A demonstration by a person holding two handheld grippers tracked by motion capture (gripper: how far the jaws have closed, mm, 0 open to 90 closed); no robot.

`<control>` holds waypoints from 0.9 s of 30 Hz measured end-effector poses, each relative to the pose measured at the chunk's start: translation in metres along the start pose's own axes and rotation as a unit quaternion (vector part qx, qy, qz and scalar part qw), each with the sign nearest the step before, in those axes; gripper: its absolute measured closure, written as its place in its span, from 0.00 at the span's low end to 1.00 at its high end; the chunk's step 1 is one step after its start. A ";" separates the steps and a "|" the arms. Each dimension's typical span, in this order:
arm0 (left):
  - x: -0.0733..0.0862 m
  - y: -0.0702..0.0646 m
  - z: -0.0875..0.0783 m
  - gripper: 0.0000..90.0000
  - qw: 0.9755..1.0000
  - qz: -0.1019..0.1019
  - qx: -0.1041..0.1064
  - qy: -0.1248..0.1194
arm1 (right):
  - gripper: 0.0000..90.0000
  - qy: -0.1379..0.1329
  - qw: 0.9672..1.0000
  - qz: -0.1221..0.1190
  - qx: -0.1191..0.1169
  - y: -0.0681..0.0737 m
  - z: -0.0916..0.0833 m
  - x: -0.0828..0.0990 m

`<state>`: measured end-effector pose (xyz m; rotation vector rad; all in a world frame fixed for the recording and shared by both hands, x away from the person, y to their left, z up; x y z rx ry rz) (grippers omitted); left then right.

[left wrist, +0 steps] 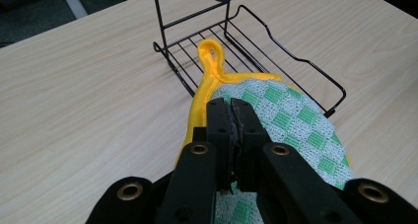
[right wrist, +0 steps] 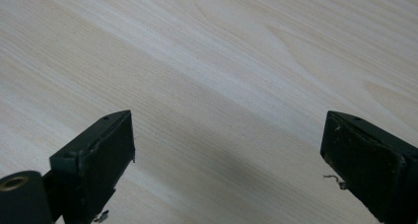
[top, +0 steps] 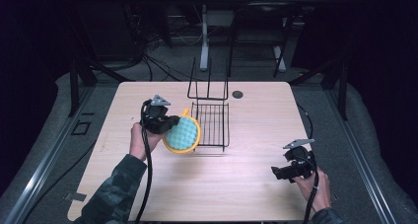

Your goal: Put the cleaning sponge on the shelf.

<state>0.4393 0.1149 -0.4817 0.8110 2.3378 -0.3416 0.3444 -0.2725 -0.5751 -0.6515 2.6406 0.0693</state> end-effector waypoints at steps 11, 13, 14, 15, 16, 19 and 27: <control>-0.011 -0.004 0.014 0.98 1.000 -0.006 0.004 -0.008 | 0.06 -0.005 1.000 0.000 -0.001 -0.001 -0.001 0.000; -0.012 -0.004 0.016 0.98 1.000 -0.005 0.003 -0.009 | 0.06 -0.004 1.000 0.000 -0.002 0.000 0.000 0.000; -0.013 -0.004 0.017 0.98 1.000 -0.006 0.005 -0.009 | 0.06 -0.002 1.000 0.000 -0.002 -0.001 -0.001 0.000; -0.013 -0.004 0.018 0.98 1.000 -0.007 0.003 -0.012 | 0.06 -0.003 1.000 0.000 -0.002 -0.001 -0.001 0.000; -0.014 -0.004 0.019 0.98 1.000 -0.006 0.001 -0.012 | 0.06 -0.003 1.000 0.000 -0.003 -0.001 -0.001 0.000; -0.014 -0.004 0.022 0.98 1.000 -0.009 -0.001 -0.014 | 0.06 -0.004 1.000 0.002 -0.002 -0.001 -0.001 0.000; -0.018 -0.006 0.030 0.98 1.000 -0.016 -0.001 -0.018 | 0.06 -0.008 1.000 0.000 -0.002 -0.001 0.000 0.000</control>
Point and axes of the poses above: each handheld gripper's, and its own axes: z roughly forward along the jaws, x roughly out of its underside, y roughly to its left, the point moved 6 cm from there along z, roughly forward along the jaws, and after that the axes turned 9 degrees about y, right-handed, at the moved point
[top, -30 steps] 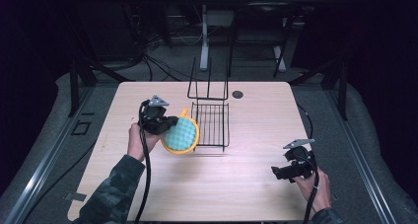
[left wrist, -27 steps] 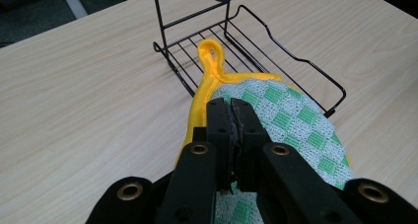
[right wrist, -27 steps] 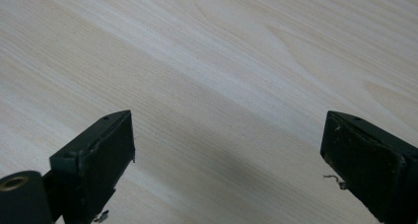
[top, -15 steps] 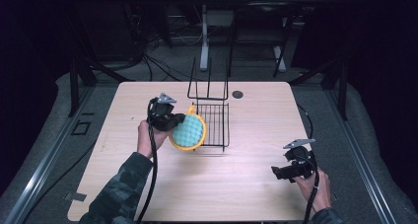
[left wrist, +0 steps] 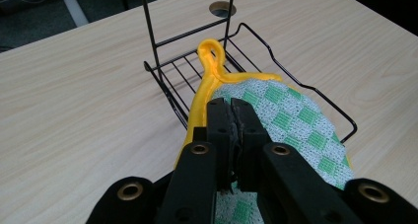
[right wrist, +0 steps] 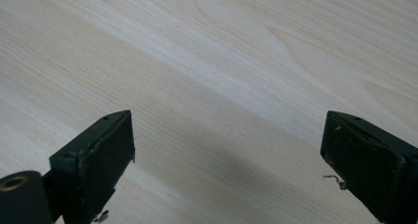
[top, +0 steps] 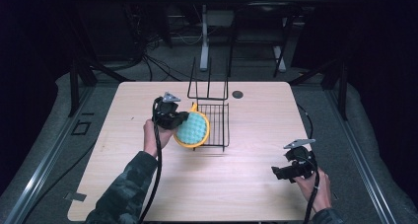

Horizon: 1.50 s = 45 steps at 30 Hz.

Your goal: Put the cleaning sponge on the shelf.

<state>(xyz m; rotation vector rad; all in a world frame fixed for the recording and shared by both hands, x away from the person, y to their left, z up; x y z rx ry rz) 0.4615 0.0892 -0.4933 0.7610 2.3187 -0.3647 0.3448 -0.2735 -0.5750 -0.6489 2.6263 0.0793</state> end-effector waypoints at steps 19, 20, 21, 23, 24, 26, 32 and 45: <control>-0.006 -0.003 0.014 0.98 1.000 -0.016 0.006 -0.019 | 0.07 0.004 1.000 -0.004 -0.002 0.000 0.002 -0.001; -0.007 -0.003 0.014 0.98 1.000 -0.017 0.005 -0.018 | 0.07 0.005 1.000 -0.003 -0.002 0.000 0.002 -0.001; -0.007 -0.003 0.015 0.98 1.000 -0.016 0.006 -0.018 | 0.07 0.007 1.000 -0.002 -0.002 0.000 0.001 0.000; -0.008 -0.004 0.017 0.98 1.000 -0.018 0.006 -0.019 | 0.07 0.006 1.000 -0.001 -0.003 0.000 0.001 -0.001; -0.008 -0.005 0.018 0.98 1.000 -0.019 0.005 -0.022 | 0.07 0.003 1.000 -0.002 -0.003 0.000 0.001 -0.001; -0.009 -0.005 0.020 0.98 1.000 -0.019 0.005 -0.021 | 0.07 0.001 1.000 -0.003 -0.001 0.001 0.001 -0.001; -0.009 -0.005 0.025 0.98 0.999 -0.023 0.005 -0.022 | 0.07 0.001 1.000 -0.005 -0.003 0.002 0.002 -0.001; -0.010 -0.005 0.037 0.98 0.998 -0.042 0.003 -0.038 | 0.07 0.007 1.000 -0.005 -0.002 0.001 0.001 0.000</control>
Point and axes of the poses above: each handheld gripper's, and its own axes: z roughly forward along the jaws, x roughly out of its underside, y roughly to its left, the point moved 6 cm from there along z, roughly forward along the jaws, and after that the axes turned 9 degrees about y, right-handed, at the moved point
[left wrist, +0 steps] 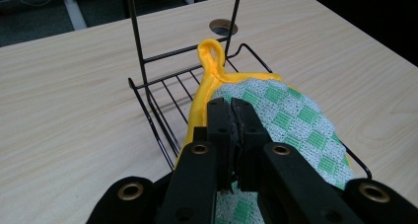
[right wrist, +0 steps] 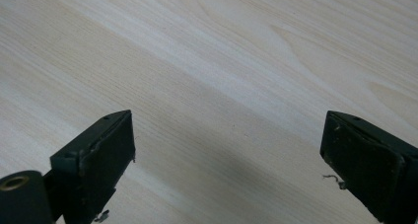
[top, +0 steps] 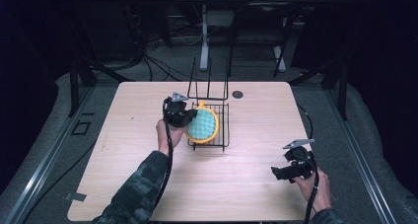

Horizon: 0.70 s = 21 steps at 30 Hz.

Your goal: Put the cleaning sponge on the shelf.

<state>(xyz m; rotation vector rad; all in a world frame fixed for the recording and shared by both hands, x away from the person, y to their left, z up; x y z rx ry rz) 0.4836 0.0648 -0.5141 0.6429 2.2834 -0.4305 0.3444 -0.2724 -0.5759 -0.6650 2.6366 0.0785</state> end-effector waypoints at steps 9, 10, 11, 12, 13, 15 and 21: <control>0.004 -0.001 0.017 0.98 1.000 -0.015 0.002 -0.001 | 0.07 -0.005 1.000 0.001 0.001 0.000 0.000 0.000; 0.004 -0.002 0.020 0.98 1.000 -0.016 0.002 -0.001 | 0.07 -0.005 1.000 0.001 0.001 0.000 0.000 0.000; 0.004 -0.003 0.022 0.98 1.000 -0.015 0.002 -0.001 | 0.07 -0.003 1.000 0.000 0.002 0.000 -0.001 0.000; 0.004 -0.003 0.024 0.98 1.000 -0.015 0.003 0.000 | 0.07 -0.004 1.000 0.000 0.002 0.000 -0.001 0.000; 0.004 -0.005 0.026 0.98 1.000 -0.024 0.005 -0.002 | 0.07 -0.004 1.000 0.001 0.001 0.000 -0.001 0.000; 0.005 -0.006 0.030 0.98 1.000 -0.030 0.008 -0.001 | 0.07 -0.003 1.000 0.000 0.002 0.000 0.000 0.001; 0.009 -0.004 0.040 0.98 0.999 -0.042 0.005 0.003 | 0.07 -0.003 1.000 -0.001 0.002 0.000 -0.001 0.000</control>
Point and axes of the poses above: each handheld gripper's, and its own axes: z roughly forward along the jaws, x roughly out of its underside, y roughly to its left, the point moved 6 cm from there along z, roughly forward along the jaws, and after that the axes turned 9 degrees about y, right-handed, at the moved point
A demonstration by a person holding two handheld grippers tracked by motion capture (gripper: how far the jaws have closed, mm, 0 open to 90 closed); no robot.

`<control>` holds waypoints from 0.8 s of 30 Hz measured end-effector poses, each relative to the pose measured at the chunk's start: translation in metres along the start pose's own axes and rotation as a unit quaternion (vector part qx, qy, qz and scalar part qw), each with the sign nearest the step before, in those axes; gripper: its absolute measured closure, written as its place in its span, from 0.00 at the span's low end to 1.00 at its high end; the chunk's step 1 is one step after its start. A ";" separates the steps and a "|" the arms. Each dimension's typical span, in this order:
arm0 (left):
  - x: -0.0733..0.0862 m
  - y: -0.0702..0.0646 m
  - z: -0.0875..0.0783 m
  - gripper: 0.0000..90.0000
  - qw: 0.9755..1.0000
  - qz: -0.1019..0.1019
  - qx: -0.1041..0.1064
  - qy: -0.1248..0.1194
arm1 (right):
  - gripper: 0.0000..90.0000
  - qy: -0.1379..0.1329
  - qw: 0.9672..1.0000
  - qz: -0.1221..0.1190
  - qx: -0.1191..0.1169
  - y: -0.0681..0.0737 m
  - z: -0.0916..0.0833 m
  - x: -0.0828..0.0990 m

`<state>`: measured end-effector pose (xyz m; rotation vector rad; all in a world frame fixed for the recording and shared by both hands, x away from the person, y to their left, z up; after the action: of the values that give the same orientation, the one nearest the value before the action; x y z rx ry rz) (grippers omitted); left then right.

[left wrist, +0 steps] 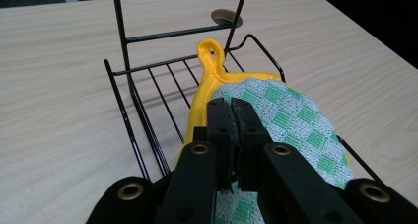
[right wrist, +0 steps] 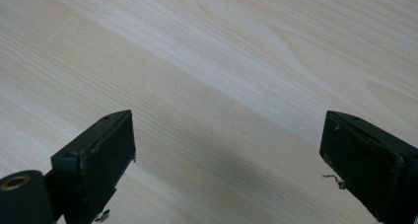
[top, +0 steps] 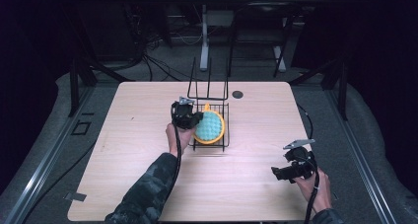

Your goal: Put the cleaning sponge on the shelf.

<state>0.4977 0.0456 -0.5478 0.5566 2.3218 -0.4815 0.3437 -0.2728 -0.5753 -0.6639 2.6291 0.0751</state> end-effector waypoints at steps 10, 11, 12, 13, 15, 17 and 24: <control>0.002 0.004 0.012 0.97 1.000 -0.010 -0.016 0.002 | 0.07 0.003 1.000 0.000 0.000 0.000 0.001 0.000; 0.003 0.004 0.013 0.97 1.000 -0.011 -0.016 0.005 | 0.07 0.003 1.000 0.000 0.000 0.000 0.001 0.000; 0.003 0.004 0.015 0.97 1.000 -0.014 -0.018 0.003 | 0.07 0.003 1.000 0.000 0.000 0.001 0.001 0.000; 0.003 0.004 0.016 0.97 1.000 -0.016 -0.019 0.003 | 0.07 0.003 1.000 0.001 0.000 0.001 0.001 0.000; 0.003 0.004 0.019 0.97 1.000 -0.018 -0.021 0.004 | 0.07 0.003 1.000 -0.001 0.001 0.000 0.000 0.000; 0.003 0.004 0.021 0.97 1.000 -0.019 -0.021 0.006 | 0.07 0.000 1.000 0.000 -0.001 0.000 0.001 0.000; 0.003 0.003 0.025 0.97 1.000 -0.012 -0.023 0.013 | 0.07 0.000 1.000 -0.001 -0.001 0.000 0.000 0.000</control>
<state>0.5112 0.0372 -0.5677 0.5163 2.3597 -0.4324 0.3438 -0.2726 -0.5755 -0.6664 2.6294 0.0774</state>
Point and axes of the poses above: each handheld gripper's, and its own axes: z roughly forward along the jaws, x roughly out of its underside, y roughly to its left, the point moved 6 cm from there along z, roughly forward along the jaws, and after that the axes turned 9 degrees about y, right-handed, at the moved point
